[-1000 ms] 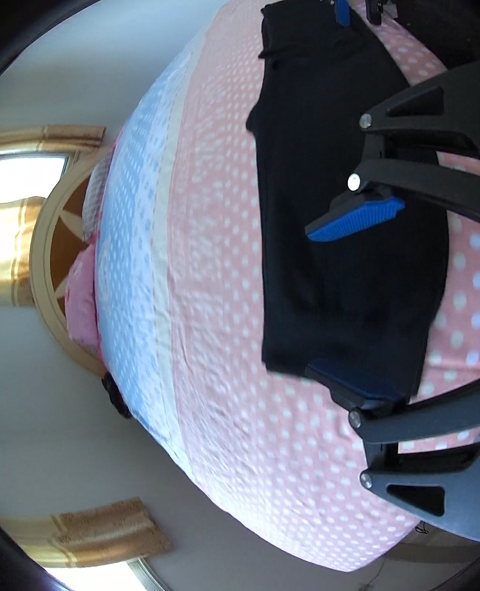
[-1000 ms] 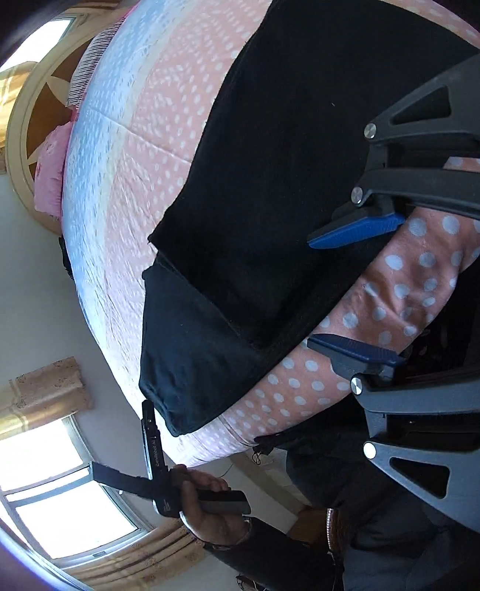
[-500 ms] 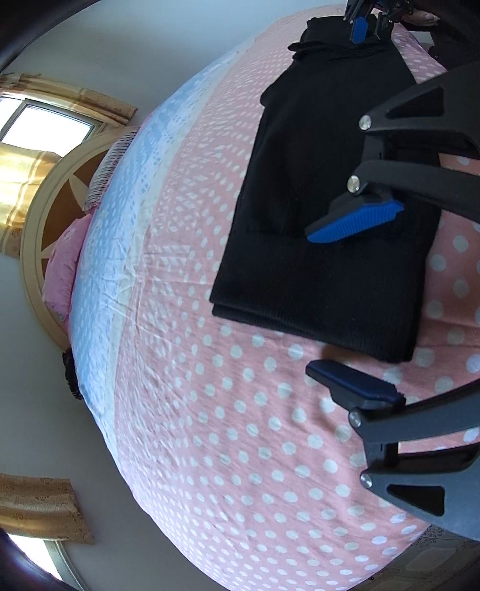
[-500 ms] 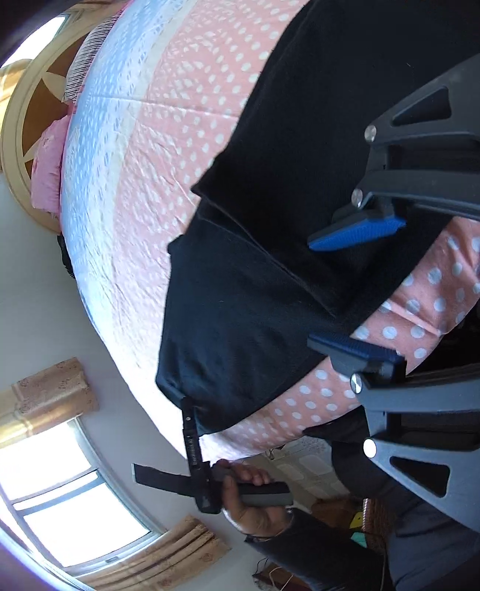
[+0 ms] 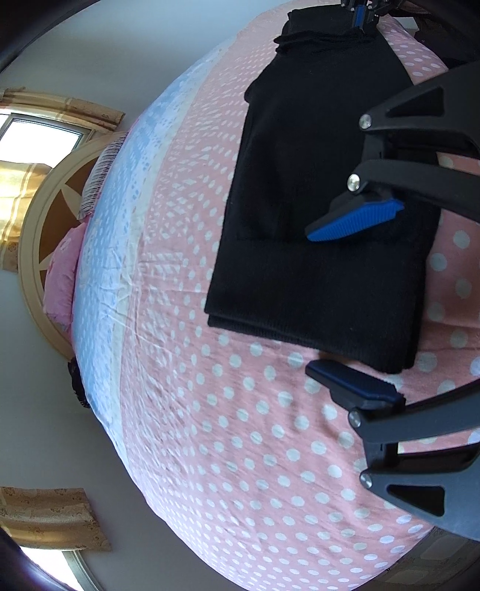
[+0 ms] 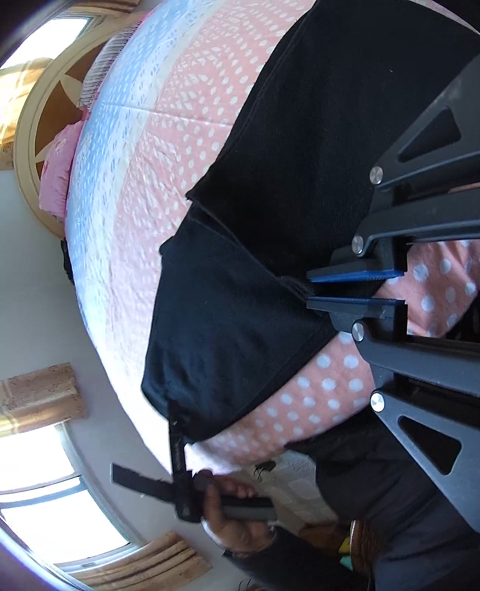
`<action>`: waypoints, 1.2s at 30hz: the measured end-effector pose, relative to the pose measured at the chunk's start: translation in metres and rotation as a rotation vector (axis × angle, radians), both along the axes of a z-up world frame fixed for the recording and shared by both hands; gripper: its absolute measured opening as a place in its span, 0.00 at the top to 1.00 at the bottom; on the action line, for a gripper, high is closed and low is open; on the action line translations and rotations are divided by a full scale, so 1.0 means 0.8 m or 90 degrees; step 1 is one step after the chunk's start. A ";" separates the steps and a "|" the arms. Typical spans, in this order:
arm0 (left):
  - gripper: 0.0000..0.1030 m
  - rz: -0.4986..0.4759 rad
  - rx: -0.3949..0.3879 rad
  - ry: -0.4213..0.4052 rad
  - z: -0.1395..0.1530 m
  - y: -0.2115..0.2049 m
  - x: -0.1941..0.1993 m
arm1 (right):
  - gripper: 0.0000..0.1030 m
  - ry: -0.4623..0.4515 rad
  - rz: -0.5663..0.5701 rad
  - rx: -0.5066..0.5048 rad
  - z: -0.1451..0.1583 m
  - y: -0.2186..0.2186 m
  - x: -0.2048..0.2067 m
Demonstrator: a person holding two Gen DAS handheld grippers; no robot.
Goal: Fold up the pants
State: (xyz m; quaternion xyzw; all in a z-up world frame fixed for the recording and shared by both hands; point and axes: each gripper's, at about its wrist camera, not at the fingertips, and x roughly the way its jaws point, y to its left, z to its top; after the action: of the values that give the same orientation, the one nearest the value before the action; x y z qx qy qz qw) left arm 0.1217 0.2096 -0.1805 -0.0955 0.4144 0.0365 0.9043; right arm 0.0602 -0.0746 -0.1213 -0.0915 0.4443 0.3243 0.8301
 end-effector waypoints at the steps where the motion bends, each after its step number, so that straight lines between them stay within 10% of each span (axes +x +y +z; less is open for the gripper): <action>1: 0.33 -0.002 0.003 0.000 -0.001 -0.001 0.000 | 0.92 0.001 -0.003 0.018 0.000 -0.004 0.001; 5: 0.33 -0.023 -0.003 0.004 -0.003 0.002 0.004 | 0.48 0.006 -0.014 0.060 0.009 -0.018 0.001; 13: 0.45 -0.024 -0.031 0.009 0.000 0.006 0.004 | 0.48 -0.017 -0.054 0.175 0.032 -0.060 -0.003; 17: 0.75 -0.048 -0.098 0.010 0.004 0.010 0.002 | 0.48 -0.025 -0.063 0.182 0.035 -0.061 -0.005; 27: 0.76 -0.032 -0.169 -0.007 0.008 0.021 -0.004 | 0.48 -0.029 -0.084 0.186 0.036 -0.075 -0.002; 36: 0.77 -0.125 -0.240 -0.126 0.123 -0.030 -0.029 | 0.48 -0.064 -0.183 0.157 0.059 -0.138 -0.003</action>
State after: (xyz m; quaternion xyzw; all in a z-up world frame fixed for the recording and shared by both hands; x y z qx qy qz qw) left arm 0.0983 0.1852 -0.0821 -0.2253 0.3306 -0.1391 0.9059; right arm 0.0581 -0.1852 -0.0742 0.0595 0.3674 0.2493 0.8940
